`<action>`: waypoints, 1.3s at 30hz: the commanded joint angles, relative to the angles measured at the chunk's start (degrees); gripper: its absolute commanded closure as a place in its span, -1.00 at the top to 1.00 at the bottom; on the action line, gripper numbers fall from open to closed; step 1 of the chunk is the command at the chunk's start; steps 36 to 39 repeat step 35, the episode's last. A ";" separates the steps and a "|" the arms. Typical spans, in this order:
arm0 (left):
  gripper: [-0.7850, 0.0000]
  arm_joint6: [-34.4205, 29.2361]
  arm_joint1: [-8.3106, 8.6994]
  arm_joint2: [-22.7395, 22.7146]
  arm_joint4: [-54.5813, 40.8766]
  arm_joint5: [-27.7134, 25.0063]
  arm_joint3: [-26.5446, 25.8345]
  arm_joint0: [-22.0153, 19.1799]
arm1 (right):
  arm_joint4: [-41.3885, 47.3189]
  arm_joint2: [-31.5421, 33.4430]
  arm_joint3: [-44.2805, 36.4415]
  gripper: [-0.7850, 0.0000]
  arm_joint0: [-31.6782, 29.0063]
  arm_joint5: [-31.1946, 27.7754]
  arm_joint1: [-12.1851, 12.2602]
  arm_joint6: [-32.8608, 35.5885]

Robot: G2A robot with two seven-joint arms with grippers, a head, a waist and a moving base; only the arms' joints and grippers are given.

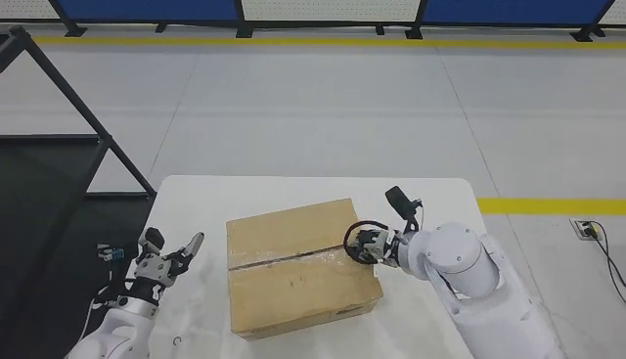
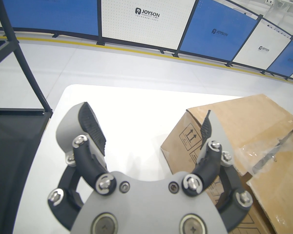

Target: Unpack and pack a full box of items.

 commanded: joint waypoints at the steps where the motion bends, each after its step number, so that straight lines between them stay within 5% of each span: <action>1: 1.00 -0.08 0.00 0.02 -0.07 -0.07 0.10 -0.33 | 1.63 3.19 -2.70 -1.00 -2.49 -1.59 0.33 -1.85; 7: 1.00 1.04 -0.02 -0.55 -1.71 -1.09 0.32 -1.42 | 8.31 11.15 -8.36 -1.00 -9.48 -10.59 0.61 -10.46; 9: 1.00 1.46 -0.01 -1.04 -2.42 -1.24 0.52 -1.70 | 9.61 12.46 -8.87 0.67 -11.31 -14.09 0.66 -12.43; 10: 1.00 1.41 0.00 -1.14 -2.73 -1.52 0.54 -1.84 | 9.54 12.68 -9.20 1.00 -11.90 -15.37 0.70 -13.28; 12: 1.00 1.28 0.02 -1.24 -2.81 -1.72 0.59 -1.92 | 9.62 12.71 -9.25 1.00 -12.09 -15.69 0.70 -13.47; 13: 1.00 1.36 0.01 -1.23 -2.82 -1.66 0.58 -1.91 | 9.70 12.77 -9.26 -0.86 -12.13 -15.75 0.70 -13.50; 20: 1.00 1.27 0.02 -1.24 -2.81 -1.72 0.59 -1.92 | 9.62 12.71 -9.25 0.31 -12.09 -15.69 0.70 -13.46; 25: 1.00 1.28 0.02 -1.24 -2.81 -1.71 0.59 -1.92 | 9.62 12.71 -9.25 0.81 -12.09 -15.69 0.70 -13.46; 29: 1.00 1.28 0.02 -1.24 -2.81 -1.71 0.59 -1.92 | 9.62 12.71 -9.25 0.99 -12.09 -15.69 0.70 -13.46; 39: 1.00 1.28 0.02 -1.24 -2.81 -1.71 0.59 -1.92 | 9.62 12.71 -9.25 1.00 -12.09 -15.69 0.70 -13.46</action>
